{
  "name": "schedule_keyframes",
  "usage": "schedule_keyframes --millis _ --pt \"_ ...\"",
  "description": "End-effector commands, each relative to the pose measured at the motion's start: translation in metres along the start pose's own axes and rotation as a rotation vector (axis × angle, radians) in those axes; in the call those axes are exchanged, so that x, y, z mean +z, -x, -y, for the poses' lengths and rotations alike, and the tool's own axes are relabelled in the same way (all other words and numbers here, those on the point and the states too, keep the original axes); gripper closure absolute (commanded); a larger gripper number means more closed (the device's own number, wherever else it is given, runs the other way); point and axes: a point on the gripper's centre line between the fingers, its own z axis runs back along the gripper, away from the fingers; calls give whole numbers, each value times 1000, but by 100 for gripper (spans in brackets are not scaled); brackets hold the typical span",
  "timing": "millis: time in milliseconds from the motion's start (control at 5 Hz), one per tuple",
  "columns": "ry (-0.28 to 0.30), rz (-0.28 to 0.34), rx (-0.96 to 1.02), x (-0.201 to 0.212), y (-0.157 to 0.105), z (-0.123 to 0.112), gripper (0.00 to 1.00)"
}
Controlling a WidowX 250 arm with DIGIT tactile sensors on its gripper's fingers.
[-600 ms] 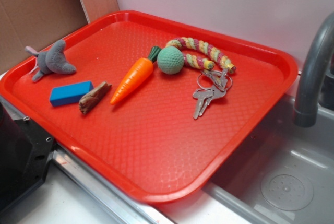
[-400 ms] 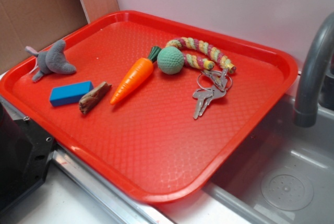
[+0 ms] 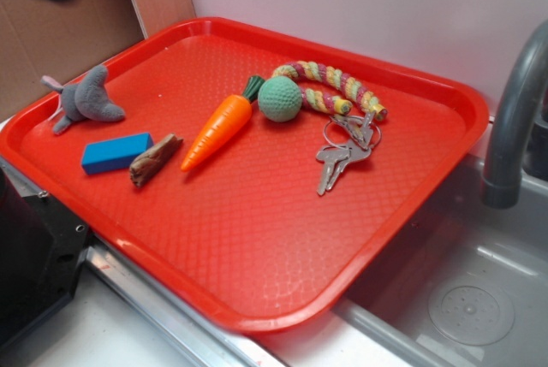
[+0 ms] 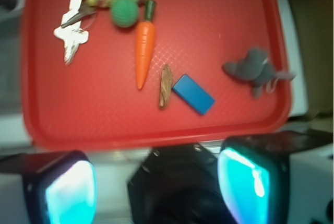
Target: Grab the wood chip.
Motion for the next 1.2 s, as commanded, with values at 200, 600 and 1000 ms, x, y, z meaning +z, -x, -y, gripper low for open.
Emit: schedule_keyframes --millis 200,600,1000 --pt "-29 42 532 -100 -7 -5 0" --pt "1 0 425 -136 -21 -13 0" --pt "-18 -52 345 -159 -30 -17 0"
